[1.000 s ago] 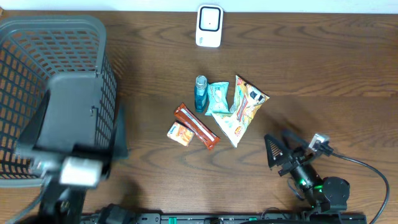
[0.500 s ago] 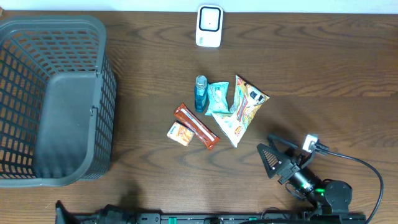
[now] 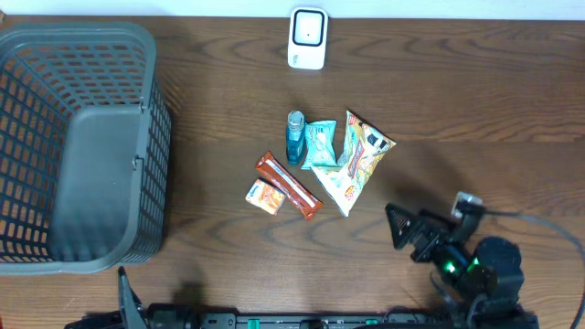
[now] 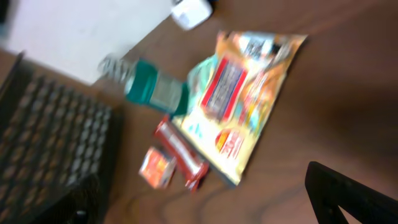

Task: Scan the item barcode
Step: 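Move the right gripper over the yellow snack bag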

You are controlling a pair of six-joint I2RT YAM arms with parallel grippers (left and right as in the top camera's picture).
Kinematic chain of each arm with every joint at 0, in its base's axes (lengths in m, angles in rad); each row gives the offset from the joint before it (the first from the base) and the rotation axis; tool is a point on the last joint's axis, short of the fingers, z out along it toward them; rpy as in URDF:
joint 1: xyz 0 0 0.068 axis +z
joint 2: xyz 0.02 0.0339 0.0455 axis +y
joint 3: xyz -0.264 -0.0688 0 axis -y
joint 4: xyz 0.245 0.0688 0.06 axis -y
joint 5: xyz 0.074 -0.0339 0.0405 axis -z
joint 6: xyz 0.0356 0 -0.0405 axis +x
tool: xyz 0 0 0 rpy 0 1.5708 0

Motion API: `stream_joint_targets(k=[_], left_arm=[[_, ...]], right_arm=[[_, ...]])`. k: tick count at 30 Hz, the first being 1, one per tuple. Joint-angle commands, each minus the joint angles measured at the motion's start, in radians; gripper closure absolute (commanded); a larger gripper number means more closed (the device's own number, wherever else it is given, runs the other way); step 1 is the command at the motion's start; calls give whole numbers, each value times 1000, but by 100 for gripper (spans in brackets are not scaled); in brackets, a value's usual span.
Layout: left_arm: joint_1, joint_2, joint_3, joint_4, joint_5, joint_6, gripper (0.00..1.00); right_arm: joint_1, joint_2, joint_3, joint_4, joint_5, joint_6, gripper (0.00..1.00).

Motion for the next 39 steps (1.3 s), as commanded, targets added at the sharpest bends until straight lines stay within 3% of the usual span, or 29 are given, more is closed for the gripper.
stream_joint_targets(k=[1,6,7,8,10,12,13,20,25,31,39], left_arm=[[6,-5,2,8,23,10,2],[6,-5,1,-15,22,10,2],[6,-5,1,-25,23,10,1],[6,-5,1,-33,23,10,2],[6,-5,1,-42,23,10,2],[6,-5,1,-46,23,10,2],[6,-5,1,-46,23,10,2],[6,-5,1,-53,23,10,2],[6,-5,1,-57,23,10,2],[6,-5,1,-65,23,10,2],[6,-5,1,-71,23,10,2]], right_arm=[[76,195,109,1,267,-46,1],[204,547,290,40,386,-47,5],[220,605,321,56,385,-47,14],[234,665,350,76,385,-52,31],[253,790,395,126,385,-72,73],[256,918,409,204,373,-72,94],[256,970,409,239,356,-72,98],[256,1376,409,489,249,-72,99],[254,1559,409,504,224,-80,99],[219,1484,409,388,284,-79,99],[201,1121,409,290,388,-175,99]])
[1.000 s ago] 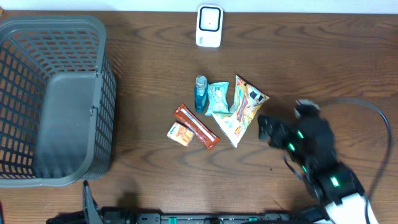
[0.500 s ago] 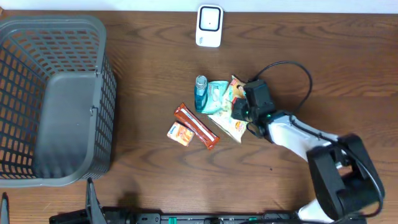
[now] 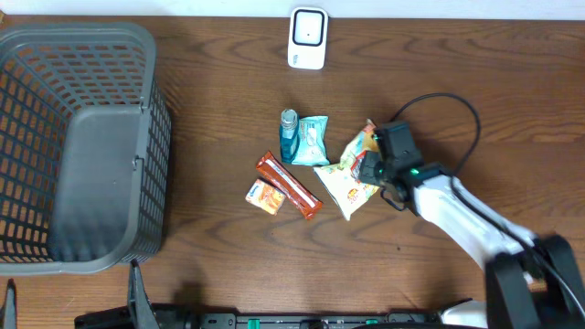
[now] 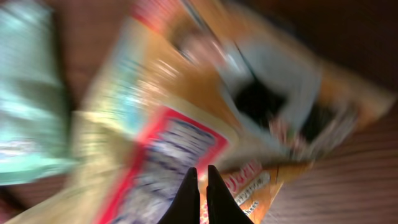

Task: Scan the item barcode
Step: 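Move the right gripper over the yellow snack bag, then close the right gripper on the yellow snack bag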

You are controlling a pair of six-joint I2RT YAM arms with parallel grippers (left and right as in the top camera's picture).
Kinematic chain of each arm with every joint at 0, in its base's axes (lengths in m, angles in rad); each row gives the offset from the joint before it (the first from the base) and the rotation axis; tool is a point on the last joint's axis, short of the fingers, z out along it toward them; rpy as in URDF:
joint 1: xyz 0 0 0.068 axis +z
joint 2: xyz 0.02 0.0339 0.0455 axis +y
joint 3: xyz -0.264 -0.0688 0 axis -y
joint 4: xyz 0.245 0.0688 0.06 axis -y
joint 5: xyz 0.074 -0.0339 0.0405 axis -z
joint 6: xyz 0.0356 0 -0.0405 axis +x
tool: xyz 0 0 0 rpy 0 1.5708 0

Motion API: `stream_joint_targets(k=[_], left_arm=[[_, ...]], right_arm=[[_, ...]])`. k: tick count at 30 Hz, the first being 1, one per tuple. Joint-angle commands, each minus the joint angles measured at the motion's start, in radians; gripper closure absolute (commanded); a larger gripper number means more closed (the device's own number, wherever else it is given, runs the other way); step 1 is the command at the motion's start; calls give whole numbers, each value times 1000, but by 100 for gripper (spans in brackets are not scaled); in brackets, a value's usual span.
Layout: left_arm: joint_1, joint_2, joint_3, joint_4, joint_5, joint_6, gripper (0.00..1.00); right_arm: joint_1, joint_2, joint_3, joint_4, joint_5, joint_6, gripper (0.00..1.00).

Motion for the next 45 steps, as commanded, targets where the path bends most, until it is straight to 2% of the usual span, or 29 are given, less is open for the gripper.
stream_joint_targets(k=[1,5,9,16,22,27,31,32,38,39,40,45], left_arm=[[6,-5,1,5,2,10,2],[6,-5,1,5,2,10,2],[6,-5,1,5,2,10,2],[6,-5,1,5,2,9,2],[6,-5,1,5,2,10,2],[6,-5,1,5,2,10,2],[6,-5,1,4,2,10,2],[6,-5,1,3,2,9,2],[6,-5,1,-3,2,10,2],[6,-5,1,-3,2,10,2],[6,-5,1,-3,2,10,2],[6,-5,1,-13,-6,9,2]], right_arm=[[6,-174,8,29,46,-101,99],[34,-237,8,77,24,-133,99],[57,-178,6,91,5,-138,99],[139,121,6,129,-76,-277,99],[141,320,6,108,-80,-217,99],[135,212,27,35,-80,-217,99],[134,-37,53,-52,-80,-225,98],[134,-97,53,-62,-80,-225,92],[137,-367,52,-143,-80,-224,44],[137,-401,52,-168,-80,-224,30],[137,-425,52,-185,-80,-225,3],[138,-484,52,-206,-89,-224,1]])
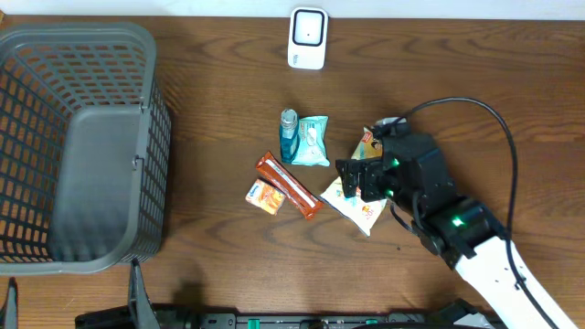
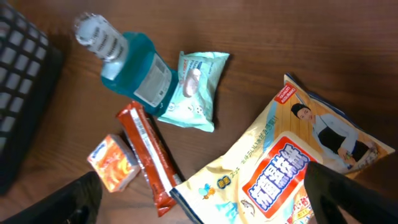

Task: Scan the item barcode
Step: 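Close the right gripper on the yellow snack bag, then lift the snack bag with the right gripper and turn it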

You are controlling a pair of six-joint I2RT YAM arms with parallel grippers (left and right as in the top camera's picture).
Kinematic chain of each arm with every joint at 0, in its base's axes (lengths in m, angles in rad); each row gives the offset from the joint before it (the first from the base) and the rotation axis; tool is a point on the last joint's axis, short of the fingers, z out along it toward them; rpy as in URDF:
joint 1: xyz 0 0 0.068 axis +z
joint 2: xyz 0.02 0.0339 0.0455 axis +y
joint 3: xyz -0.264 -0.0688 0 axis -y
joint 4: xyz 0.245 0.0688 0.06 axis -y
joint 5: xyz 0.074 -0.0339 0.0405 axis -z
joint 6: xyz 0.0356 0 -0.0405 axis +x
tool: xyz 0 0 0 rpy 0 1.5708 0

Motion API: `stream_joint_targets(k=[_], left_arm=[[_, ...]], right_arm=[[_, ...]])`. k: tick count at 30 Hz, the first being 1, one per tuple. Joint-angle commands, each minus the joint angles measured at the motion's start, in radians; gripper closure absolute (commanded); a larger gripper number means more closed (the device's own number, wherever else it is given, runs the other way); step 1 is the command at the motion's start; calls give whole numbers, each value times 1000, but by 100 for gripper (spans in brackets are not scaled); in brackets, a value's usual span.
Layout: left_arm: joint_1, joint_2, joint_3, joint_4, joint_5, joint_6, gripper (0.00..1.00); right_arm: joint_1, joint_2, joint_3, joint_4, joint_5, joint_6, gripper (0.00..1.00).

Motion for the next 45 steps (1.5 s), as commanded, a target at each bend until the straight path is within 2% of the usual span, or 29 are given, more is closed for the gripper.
stream_joint_targets(k=[1,5,7,10,13,15,21,28,32,35,45], left_arm=[[6,-5,1,-21,-6,9,2],[6,-5,-2,-103,-6,-4,2],[6,-5,-13,-107,-15,-67,2],[6,-5,-36,-108,-120,-292,2],[6,-5,-55,-142,-272,-495,2],[6,-5,-64,-180,-312,-554,2],[6,-5,-67,-393,-310,-560,2],[6,-5,-67,-599,-308,-561,2],[6,-5,-67,-616,-225,-560,2],[6,-5,-68,-617,-159,-560,2],[6,-5,-68,-710,-159,-560,2]], right_arm=[[0,-14,0,-4,-3,2,1],[0,6,-1,14,23,3,1],[0,30,-1,16,75,56,5],[2,83,-1,-3,156,186,8],[4,139,2,-16,200,233,8],[4,179,14,-29,214,254,8],[24,345,130,-95,274,273,11],[99,602,369,-252,393,329,17],[113,729,453,-370,451,437,19],[113,800,467,-359,416,439,19],[104,900,490,-320,402,465,19]])
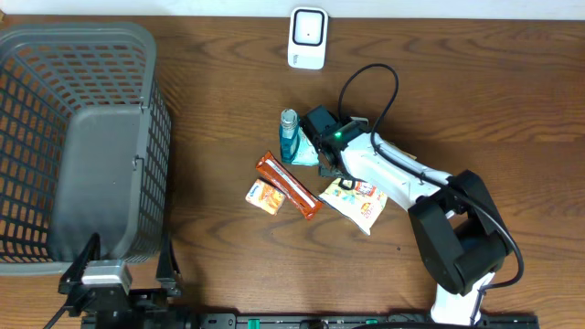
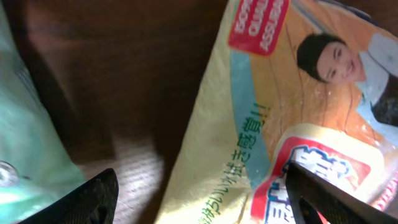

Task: Scan the item barcode
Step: 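Lift the snack bag with the right gripper and turn it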

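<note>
The yellow snack bag (image 1: 355,201) lies flat, printed face up, right of the orange bar. My right gripper (image 1: 327,163) is low at the bag's upper left end, between it and the teal packet (image 1: 309,152). In the right wrist view the gripper (image 2: 200,173) is wide open. Its fingers (image 2: 81,200) stand on either side of the bag's (image 2: 261,118) long edge, holding nothing. The teal packet (image 2: 22,149) is at the left. The white scanner (image 1: 308,38) stands at the table's far edge. My left gripper (image 1: 121,265) shows at the bottom left, its dark fingers apart.
A grey basket (image 1: 55,55) fills the left side. A blue bottle (image 1: 292,135) lies beside the teal packet. An orange bar (image 1: 288,185) and a small orange box (image 1: 263,196) lie left of the bag. The right arm's cable loops above the bag.
My right gripper, still open, has gone from above the bag's middle to low at its upper left end, close to the teal packet. The bag has not moved. My left gripper now shows at the bottom left.
At first my right arm was folded at the front right and the bag leaned against the teal packet. Then the gripper was shut down on the bag. After that the bag lay farther front-right with the gripper open above it; now the gripper straddles its edge.
</note>
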You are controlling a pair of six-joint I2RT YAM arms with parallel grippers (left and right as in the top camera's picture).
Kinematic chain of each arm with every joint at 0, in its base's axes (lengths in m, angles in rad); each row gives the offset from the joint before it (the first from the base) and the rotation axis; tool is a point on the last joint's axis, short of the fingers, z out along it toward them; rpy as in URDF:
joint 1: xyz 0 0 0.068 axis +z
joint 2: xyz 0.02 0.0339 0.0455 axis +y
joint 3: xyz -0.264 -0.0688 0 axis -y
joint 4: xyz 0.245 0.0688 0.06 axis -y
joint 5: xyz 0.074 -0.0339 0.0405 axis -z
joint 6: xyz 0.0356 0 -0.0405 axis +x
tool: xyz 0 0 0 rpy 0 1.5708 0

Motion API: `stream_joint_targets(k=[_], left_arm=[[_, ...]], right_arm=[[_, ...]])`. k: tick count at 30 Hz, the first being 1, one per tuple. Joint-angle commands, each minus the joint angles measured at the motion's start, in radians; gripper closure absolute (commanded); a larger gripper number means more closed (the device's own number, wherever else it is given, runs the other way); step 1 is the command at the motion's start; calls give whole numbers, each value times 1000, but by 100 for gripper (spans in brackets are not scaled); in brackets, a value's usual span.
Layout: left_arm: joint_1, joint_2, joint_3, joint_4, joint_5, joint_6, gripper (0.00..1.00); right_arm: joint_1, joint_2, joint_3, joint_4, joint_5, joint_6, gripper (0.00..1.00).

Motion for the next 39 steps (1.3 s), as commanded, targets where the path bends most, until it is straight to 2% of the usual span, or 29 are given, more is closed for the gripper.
stream_joint_targets(k=[1,7,9,14,17,22,25,29,31,35,39], left_arm=[[6,-5,4,-13,18,-5,2],[6,-5,4,-27,18,-5,2],[6,-5,4,-27,18,-5,2],[6,-5,4,-27,17,-5,2],[6,-5,4,-27,17,-5,2],[6,-5,4,-27,17,-5,2],[6,-5,4,-27,17,-5,2],[6,-5,4,-27,17,-5,2],[6,-5,4,-27,17,-5,2],[6,-5,4,-27,17,-5,2],[6,-5,4,-27,17,-5,2]], right_arm=[[-9,23,31,0,4,26,20],[-14,69,31,-208,-39,58,26],[-13,90,31,-247,-53,57,31],[-16,127,31,-271,-98,57,83],[-18,129,33,-270,-125,56,99],[-51,76,87,-317,-222,-63,99],[-95,13,107,-315,-379,-249,99],[-168,-70,108,-316,-830,-814,99],[-201,-86,107,-359,-1014,-1039,99],[-258,-86,93,-444,-1230,-1252,99],[-285,-86,69,-526,-1351,-1466,99]])
